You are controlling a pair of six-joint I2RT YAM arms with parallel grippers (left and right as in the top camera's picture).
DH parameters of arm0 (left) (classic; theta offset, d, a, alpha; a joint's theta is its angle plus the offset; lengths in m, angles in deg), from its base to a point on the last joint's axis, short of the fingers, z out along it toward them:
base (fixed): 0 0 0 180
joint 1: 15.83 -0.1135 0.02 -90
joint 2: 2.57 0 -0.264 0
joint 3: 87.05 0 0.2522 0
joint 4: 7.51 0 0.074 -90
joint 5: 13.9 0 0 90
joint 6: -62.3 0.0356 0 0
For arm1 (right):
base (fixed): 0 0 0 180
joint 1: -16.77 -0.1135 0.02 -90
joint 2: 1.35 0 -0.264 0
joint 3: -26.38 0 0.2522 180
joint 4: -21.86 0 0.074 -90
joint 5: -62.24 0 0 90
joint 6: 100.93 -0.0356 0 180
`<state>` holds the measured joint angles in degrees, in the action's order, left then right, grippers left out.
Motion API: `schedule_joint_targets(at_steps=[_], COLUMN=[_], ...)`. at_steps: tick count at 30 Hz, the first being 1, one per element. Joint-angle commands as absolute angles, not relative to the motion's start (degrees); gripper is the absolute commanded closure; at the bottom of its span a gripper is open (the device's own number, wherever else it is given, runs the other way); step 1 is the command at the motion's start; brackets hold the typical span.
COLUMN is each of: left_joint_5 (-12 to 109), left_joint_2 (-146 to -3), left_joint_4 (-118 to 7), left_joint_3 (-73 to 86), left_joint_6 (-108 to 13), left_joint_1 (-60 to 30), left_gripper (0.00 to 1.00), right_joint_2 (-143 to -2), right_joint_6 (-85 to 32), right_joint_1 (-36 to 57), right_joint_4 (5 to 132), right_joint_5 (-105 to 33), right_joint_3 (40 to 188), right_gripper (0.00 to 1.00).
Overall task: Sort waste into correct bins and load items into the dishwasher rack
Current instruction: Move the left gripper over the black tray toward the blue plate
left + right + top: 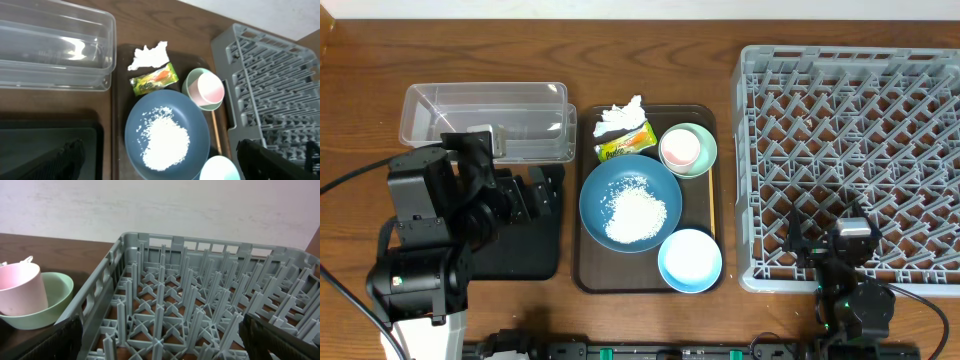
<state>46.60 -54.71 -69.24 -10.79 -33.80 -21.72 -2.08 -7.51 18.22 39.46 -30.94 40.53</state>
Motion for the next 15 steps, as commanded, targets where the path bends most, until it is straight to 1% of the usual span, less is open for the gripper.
schedule_joint_targets(at_steps=[1,15], left_joint_5=[46.9,45.4], left_joint_2=[-54.5,-54.5], left_joint_4=[-69.5,-70.7], left_joint_3=[-9.6,-9.6], left_joint_6=[-32.2,-32.2], left_joint_1=[-21.5,-21.5], left_gripper=[0.01,0.01], right_joint_2=[-2.0,-2.0], right_joint_6=[-7.0,-7.0], right_joint_1=[17.7,17.7], right_joint_4=[39.7,39.7], right_joint_5=[-30.8,-30.8], right_joint_3=[40.5,40.5], right_gripper=[0.01,0.01])
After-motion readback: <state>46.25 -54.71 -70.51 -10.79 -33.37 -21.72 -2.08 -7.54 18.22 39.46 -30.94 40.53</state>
